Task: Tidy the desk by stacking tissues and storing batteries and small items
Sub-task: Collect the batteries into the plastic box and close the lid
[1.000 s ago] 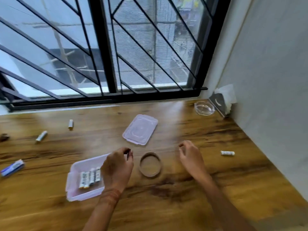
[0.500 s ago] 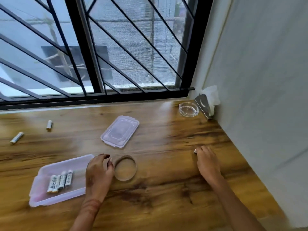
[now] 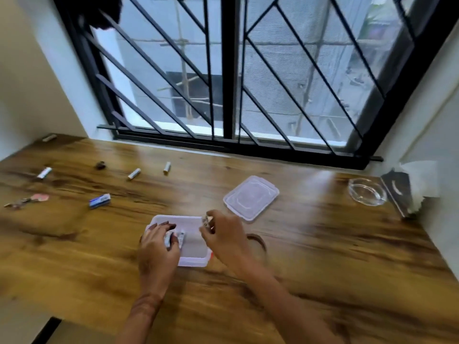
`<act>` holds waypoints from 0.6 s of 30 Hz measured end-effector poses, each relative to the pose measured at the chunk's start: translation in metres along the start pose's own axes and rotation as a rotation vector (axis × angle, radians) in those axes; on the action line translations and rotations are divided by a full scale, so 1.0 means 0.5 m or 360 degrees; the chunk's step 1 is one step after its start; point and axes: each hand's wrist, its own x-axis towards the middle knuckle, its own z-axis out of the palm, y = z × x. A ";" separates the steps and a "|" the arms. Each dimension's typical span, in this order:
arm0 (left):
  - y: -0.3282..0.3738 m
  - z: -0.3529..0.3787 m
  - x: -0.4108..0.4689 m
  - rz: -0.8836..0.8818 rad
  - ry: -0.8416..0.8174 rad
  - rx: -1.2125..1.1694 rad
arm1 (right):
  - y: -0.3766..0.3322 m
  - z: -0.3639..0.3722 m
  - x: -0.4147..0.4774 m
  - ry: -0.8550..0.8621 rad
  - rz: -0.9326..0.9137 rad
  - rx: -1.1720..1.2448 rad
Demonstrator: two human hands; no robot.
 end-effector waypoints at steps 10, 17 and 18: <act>-0.113 -0.059 0.117 0.0103 -0.0107 0.0008 | -0.042 0.131 0.066 -0.0415 0.0356 -0.0427; -0.182 -0.059 0.224 0.0108 -0.0119 0.0038 | -0.097 0.164 0.147 0.0033 0.0333 -0.0408; -0.193 -0.060 0.246 0.0071 -0.0139 0.0053 | -0.111 0.176 0.174 0.0083 0.0316 -0.0382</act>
